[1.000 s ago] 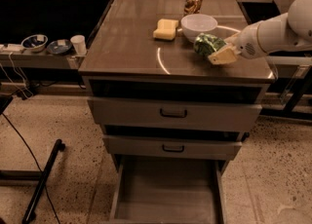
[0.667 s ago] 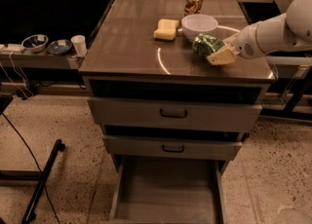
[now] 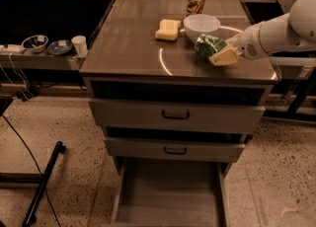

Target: Pick green can from bottom drawer and place on counter

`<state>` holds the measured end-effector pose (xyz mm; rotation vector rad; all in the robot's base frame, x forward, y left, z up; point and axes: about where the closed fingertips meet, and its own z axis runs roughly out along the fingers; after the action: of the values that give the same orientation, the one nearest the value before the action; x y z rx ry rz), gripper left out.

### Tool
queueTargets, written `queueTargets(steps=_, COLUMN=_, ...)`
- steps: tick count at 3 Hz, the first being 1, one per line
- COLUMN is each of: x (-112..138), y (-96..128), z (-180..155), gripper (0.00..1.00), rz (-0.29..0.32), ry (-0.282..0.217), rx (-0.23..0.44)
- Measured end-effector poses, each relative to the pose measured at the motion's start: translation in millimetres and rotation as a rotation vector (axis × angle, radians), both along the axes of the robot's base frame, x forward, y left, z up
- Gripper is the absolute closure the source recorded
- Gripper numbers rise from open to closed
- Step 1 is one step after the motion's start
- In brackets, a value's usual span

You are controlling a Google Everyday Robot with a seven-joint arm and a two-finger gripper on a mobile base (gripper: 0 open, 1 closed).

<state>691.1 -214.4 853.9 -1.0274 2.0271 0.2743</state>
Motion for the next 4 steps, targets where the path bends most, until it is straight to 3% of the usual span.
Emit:
queueTargets(steps=1, x=0.0, y=0.1, z=-0.1, gripper=0.11, rz=0.000, ry=0.000, rx=0.000)
queueTargets(steps=2, x=0.0, y=0.1, z=-0.1, gripper=0.00, rz=0.000, ry=0.000, rx=0.000)
queueTargets(steps=4, x=-1.1, y=1.6, z=0.7, gripper=0.00, rz=0.021, ry=-0.003, rx=-0.022)
